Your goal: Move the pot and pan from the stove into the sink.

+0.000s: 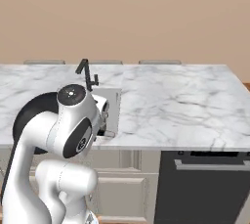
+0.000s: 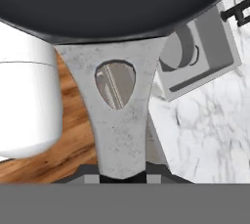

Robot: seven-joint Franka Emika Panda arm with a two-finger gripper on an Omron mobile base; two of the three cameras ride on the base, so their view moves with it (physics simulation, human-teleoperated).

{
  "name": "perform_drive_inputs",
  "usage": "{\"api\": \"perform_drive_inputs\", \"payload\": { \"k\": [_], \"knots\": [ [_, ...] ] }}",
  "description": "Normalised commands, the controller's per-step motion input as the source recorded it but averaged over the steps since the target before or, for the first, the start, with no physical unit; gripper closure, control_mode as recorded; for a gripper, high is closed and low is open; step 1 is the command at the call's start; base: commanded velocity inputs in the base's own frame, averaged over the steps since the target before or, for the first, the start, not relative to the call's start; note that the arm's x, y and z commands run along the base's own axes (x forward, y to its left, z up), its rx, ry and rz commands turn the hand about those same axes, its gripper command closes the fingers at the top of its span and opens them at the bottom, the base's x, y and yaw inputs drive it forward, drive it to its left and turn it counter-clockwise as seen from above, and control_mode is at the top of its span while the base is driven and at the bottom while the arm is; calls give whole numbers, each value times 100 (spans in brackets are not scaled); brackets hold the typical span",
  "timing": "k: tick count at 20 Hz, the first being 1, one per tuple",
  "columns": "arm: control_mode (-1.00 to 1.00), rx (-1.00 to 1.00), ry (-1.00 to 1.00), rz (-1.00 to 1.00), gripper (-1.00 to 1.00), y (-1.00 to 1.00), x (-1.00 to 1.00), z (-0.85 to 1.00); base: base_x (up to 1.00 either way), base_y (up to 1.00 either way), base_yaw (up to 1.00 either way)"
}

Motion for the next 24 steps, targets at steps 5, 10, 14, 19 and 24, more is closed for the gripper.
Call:
{"api": "perform_drive_inputs", "payload": {
  "k": [5,10,14,19,24],
  "knots": [
    [100,0,0,0,100,0,0,0,68,47,-6],
    [100,0,0,0,100,0,0,0,54,39,-6],
    [-100,0,0,0,100,0,0,0,0,1,0],
    [-100,-1,3,0,100,0,8,-19,0,0,0],
    [-100,-5,8,-2,100,4,12,-28,0,0,0]
  ]
}}
